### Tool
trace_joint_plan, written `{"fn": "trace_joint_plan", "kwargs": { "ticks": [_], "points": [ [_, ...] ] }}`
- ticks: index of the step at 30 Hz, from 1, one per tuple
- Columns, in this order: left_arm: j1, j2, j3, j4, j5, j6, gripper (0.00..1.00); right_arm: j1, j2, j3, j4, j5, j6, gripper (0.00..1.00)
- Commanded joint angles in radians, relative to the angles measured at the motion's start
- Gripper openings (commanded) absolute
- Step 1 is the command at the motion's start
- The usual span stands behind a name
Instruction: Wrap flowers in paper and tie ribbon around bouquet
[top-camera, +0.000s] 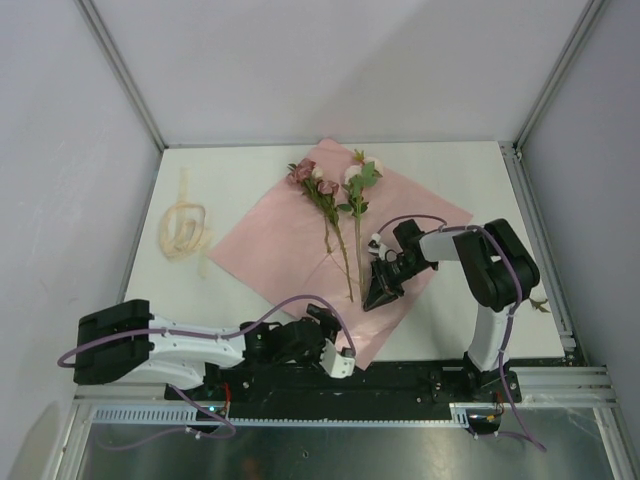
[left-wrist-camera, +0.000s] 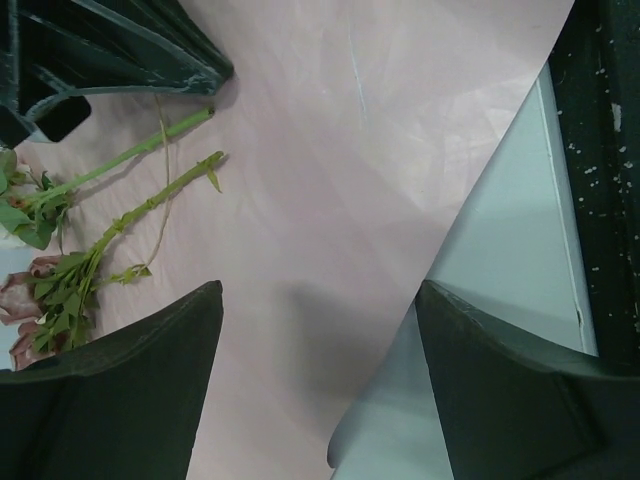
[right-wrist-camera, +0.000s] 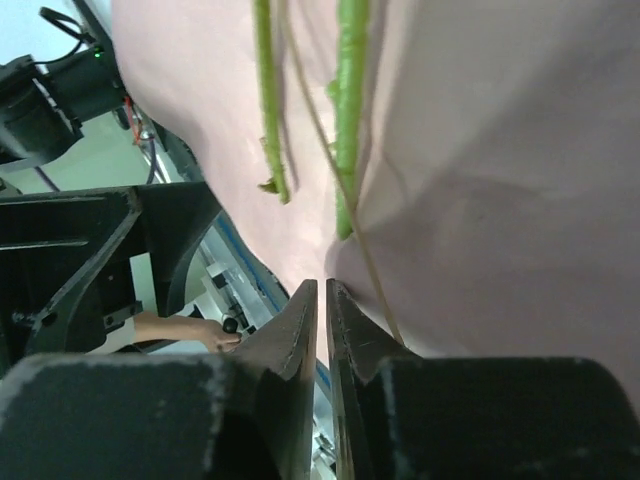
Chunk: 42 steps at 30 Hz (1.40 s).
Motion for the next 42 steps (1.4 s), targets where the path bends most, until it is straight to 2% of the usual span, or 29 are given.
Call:
{"fn": "trace_joint_plan", "kwargs": {
  "ticks": [1, 5, 16, 19, 23, 26, 28, 32, 35, 39, 42],
  "points": [
    [-0.01, -0.015, -0.026, 0.069, -0.002, 0.01, 0.8, 0.02, 0.033, 0.036, -0.032, 0.049, 0.001, 0.11],
    [-0.015, -0.065, -0.046, 0.07, 0.044, 0.0, 0.69, 0.026, 0.046, 0.036, -0.039, 0.056, -0.003, 0.07],
    [-0.047, 0.112, 0.048, 0.143, 0.003, -0.072, 0.64, 0.038, 0.057, 0.036, -0.032, 0.054, -0.004, 0.06],
    [-0.048, 0.108, 0.047, 0.145, 0.005, -0.079, 0.51, 0.039, 0.053, 0.036, -0.036, 0.051, -0.008, 0.06],
    [-0.042, 0.049, 0.035, 0.069, 0.039, -0.103, 0.24, 0.041, 0.037, 0.036, -0.038, 0.038, -0.02, 0.08],
    [-0.008, -0.018, 0.048, -0.041, 0.153, -0.135, 0.06, 0.041, -0.007, 0.037, -0.038, 0.008, -0.038, 0.15],
    [0.036, -0.031, 0.081, -0.142, 0.255, -0.148, 0.02, 0.038, -0.065, 0.038, -0.04, -0.008, -0.063, 0.25],
    [0.16, -0.01, 0.167, -0.266, 0.454, -0.2, 0.0, -0.004, -0.21, 0.039, -0.049, -0.034, -0.134, 0.5],
    [0.229, 0.019, 0.224, -0.339, 0.587, -0.218, 0.0, -0.075, -0.316, 0.039, -0.083, -0.051, -0.246, 0.64],
    [0.316, 0.058, 0.281, -0.399, 0.727, -0.251, 0.0, -0.163, -0.398, 0.04, -0.166, -0.107, -0.424, 0.7],
    [0.4, 0.103, 0.324, -0.433, 0.807, -0.297, 0.0, -0.175, -0.44, 0.031, -0.237, -0.151, -0.571, 0.71]
  ]
}}
